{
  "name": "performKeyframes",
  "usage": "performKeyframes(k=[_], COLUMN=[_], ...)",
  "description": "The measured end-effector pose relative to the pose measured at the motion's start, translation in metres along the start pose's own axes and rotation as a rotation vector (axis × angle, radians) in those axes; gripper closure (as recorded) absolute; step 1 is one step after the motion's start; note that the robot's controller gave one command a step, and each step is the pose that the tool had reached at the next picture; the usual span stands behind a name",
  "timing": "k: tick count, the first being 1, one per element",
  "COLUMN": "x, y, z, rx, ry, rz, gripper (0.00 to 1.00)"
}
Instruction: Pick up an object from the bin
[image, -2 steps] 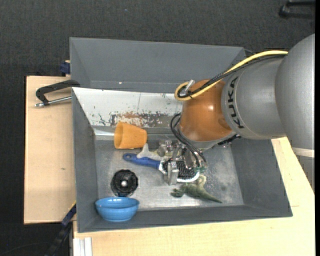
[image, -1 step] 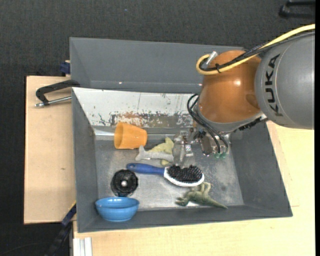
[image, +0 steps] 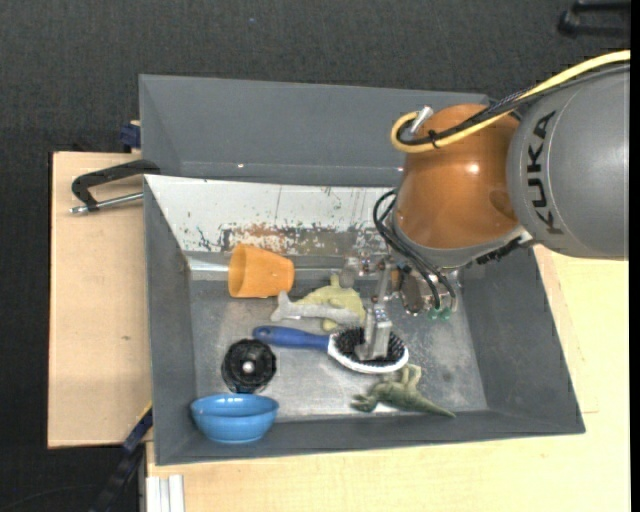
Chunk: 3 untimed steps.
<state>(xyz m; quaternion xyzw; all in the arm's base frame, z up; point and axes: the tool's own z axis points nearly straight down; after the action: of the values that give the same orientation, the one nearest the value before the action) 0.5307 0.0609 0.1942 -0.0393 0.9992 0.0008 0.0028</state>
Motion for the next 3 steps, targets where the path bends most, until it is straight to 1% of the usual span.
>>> performKeyframes(k=[1,2,3], x=[0.003,-0.001,-0.001], y=[-0.014,-0.013,-0.005], z=[0.096,0.089,-0.081], rx=[0.0,-0.001,0.001], ry=[0.013,-0.004,-0.011], rz=[0.014,0.014,-0.052], gripper=[0.0,1.0,1.0])
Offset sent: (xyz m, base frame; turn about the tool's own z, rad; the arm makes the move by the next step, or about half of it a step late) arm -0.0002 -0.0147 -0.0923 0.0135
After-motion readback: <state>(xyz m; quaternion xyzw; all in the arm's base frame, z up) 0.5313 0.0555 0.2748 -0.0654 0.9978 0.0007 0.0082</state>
